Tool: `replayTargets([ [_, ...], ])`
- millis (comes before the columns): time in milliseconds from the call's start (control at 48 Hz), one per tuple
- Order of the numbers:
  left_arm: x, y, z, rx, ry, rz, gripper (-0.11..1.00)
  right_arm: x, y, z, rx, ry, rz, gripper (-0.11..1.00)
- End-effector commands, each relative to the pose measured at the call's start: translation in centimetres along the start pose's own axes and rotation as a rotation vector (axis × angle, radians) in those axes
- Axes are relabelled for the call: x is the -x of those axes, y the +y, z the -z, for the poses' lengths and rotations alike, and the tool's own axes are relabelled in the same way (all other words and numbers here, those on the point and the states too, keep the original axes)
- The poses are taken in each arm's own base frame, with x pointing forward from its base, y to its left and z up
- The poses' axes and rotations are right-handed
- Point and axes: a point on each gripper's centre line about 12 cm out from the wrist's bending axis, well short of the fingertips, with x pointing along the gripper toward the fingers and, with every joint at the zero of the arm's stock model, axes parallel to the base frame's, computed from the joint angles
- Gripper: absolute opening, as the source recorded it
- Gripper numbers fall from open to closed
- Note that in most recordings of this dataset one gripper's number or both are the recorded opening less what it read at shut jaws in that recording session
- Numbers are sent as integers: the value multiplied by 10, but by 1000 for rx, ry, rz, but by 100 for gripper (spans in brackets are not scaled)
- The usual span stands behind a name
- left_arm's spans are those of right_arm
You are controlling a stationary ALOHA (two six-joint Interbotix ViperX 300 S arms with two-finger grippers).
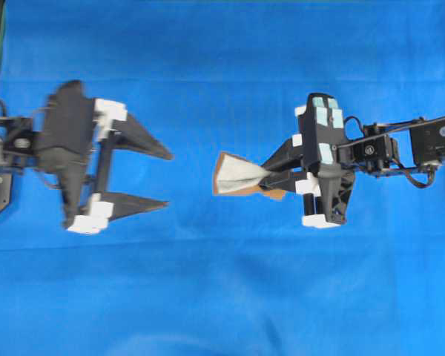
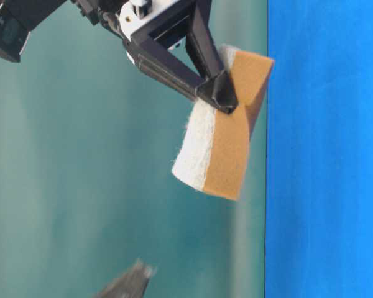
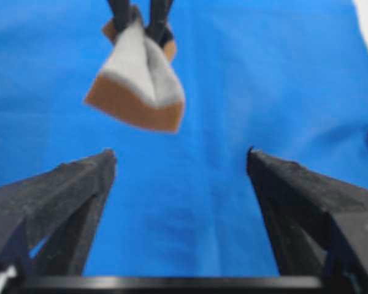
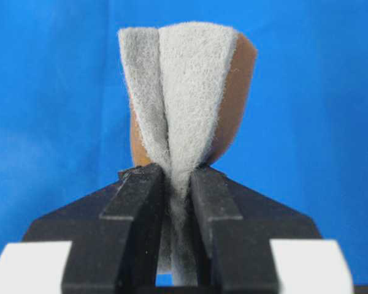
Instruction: Hand over the sponge with the left arm and wipe it with the right arm.
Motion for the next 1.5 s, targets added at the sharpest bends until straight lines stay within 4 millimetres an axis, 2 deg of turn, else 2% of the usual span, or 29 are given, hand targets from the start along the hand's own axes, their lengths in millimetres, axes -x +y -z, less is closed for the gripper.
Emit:
replayTargets([
  [0, 18, -4, -9, -7, -63, 16, 83, 6, 2, -10, 1, -35, -6, 18],
  [229, 40, -4, -6, -12, -104, 23, 84, 6, 3, -8, 2, -23, -7, 19],
  [438, 42, -3, -6, -13, -109, 22, 84, 0, 1, -2, 2, -1, -3, 18],
  [855, 42, -4, -6, -15, -113, 24, 84, -61, -9, 60, -13, 160, 23, 18],
  [959, 42, -4, -6, -13, -112, 23, 83, -71, -12, 74, -17, 189, 29, 19],
  [1126, 42, -4, -6, -15, -113, 24, 84, -80, -15, 85, -23, 216, 36, 18],
  [1230, 42, -3, -6, -14, -112, 22, 83, -79, -24, 85, -36, 216, 55, 18],
  [1480, 41, -3, -6, -14, -110, 22, 83, -68, -80, 87, -97, 216, 167, 18],
])
